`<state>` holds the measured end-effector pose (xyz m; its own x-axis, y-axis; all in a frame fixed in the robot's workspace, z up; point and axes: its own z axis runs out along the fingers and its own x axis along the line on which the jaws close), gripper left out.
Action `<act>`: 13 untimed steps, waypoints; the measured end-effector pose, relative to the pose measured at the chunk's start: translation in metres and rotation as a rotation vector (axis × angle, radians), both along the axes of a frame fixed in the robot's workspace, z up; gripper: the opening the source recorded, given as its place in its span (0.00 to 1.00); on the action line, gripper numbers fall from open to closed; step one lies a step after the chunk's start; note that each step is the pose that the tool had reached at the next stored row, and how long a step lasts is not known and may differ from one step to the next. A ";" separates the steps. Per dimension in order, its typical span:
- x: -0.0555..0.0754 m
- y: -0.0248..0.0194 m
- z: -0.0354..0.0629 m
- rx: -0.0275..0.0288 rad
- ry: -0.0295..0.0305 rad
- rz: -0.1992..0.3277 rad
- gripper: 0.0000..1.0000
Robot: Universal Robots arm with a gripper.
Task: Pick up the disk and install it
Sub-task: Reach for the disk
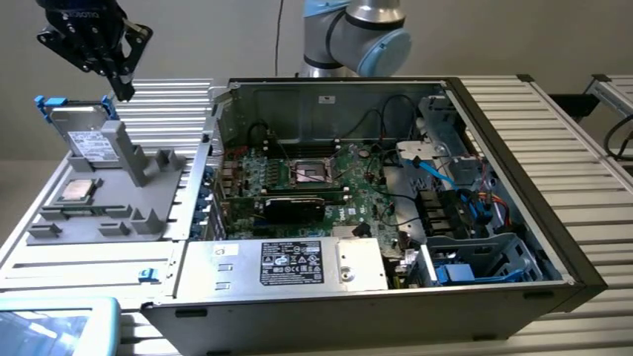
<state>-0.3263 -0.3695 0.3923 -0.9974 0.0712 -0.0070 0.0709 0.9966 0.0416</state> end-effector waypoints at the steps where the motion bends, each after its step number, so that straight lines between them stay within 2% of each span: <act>1: 0.000 0.0029 0.0000 -0.0014 0.0000 0.000 0.11; 3: -0.004 0.0078 -0.0001 -0.0024 0.0000 0.000 0.11; 6: -0.017 0.0125 -0.0001 -0.0028 0.0000 0.000 0.11; 13: -0.048 0.0177 -0.0001 -0.0029 0.0001 0.000 0.11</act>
<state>-0.3748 -0.3518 0.3921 -0.9974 0.0711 -0.0071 0.0707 0.9967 0.0388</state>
